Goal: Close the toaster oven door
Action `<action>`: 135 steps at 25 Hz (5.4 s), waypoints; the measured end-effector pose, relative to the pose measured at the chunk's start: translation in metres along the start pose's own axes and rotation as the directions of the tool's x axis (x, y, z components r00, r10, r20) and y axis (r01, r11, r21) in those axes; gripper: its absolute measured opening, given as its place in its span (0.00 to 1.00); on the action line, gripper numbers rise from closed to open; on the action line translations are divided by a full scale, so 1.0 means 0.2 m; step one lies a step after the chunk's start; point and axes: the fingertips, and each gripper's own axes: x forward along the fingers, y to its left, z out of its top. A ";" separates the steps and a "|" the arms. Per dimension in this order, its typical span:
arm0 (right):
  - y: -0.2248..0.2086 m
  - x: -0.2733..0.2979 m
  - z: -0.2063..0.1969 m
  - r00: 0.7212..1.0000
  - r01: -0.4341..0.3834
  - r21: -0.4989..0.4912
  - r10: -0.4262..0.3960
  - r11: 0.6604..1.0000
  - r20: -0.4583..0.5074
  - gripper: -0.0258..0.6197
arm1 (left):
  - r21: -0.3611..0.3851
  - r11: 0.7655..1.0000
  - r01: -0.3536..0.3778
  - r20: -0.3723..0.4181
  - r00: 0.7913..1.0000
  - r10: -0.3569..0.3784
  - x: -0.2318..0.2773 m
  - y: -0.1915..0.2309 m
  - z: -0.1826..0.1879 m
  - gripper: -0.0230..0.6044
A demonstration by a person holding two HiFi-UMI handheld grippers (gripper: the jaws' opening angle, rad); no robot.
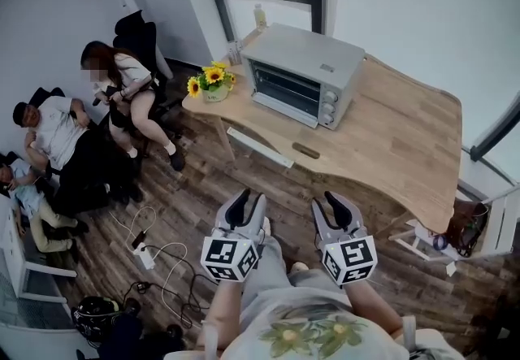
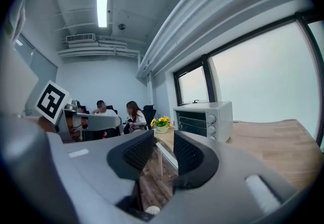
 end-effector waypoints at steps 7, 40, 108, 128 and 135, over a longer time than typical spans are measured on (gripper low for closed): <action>-0.06 0.09 -0.06 0.999 0.006 0.066 -0.003 0.998 -0.040 0.24 | -0.019 1.000 -0.009 -0.031 0.999 0.008 0.09 0.10 -0.02 0.27; -0.31 0.97 -0.45 0.946 0.186 0.355 -0.070 0.916 -0.315 0.26 | -0.117 0.992 0.050 -0.333 0.939 -0.087 0.95 1.10 -0.29 0.37; -0.39 1.29 -1.24 0.788 0.569 0.579 -0.185 0.584 -0.587 0.25 | -0.440 0.883 0.166 -0.654 0.615 -0.442 1.49 1.77 -1.04 0.27; -0.34 1.28 -0.96 0.866 0.452 0.453 -0.256 0.768 -0.430 0.30 | -0.433 0.884 0.174 -0.593 0.684 -0.425 1.47 1.74 -0.76 0.26; -0.33 1.31 -0.97 0.855 0.438 0.391 -0.241 0.809 -0.460 0.32 | -0.436 0.885 0.162 -0.585 0.696 -0.416 1.47 1.74 -0.71 0.26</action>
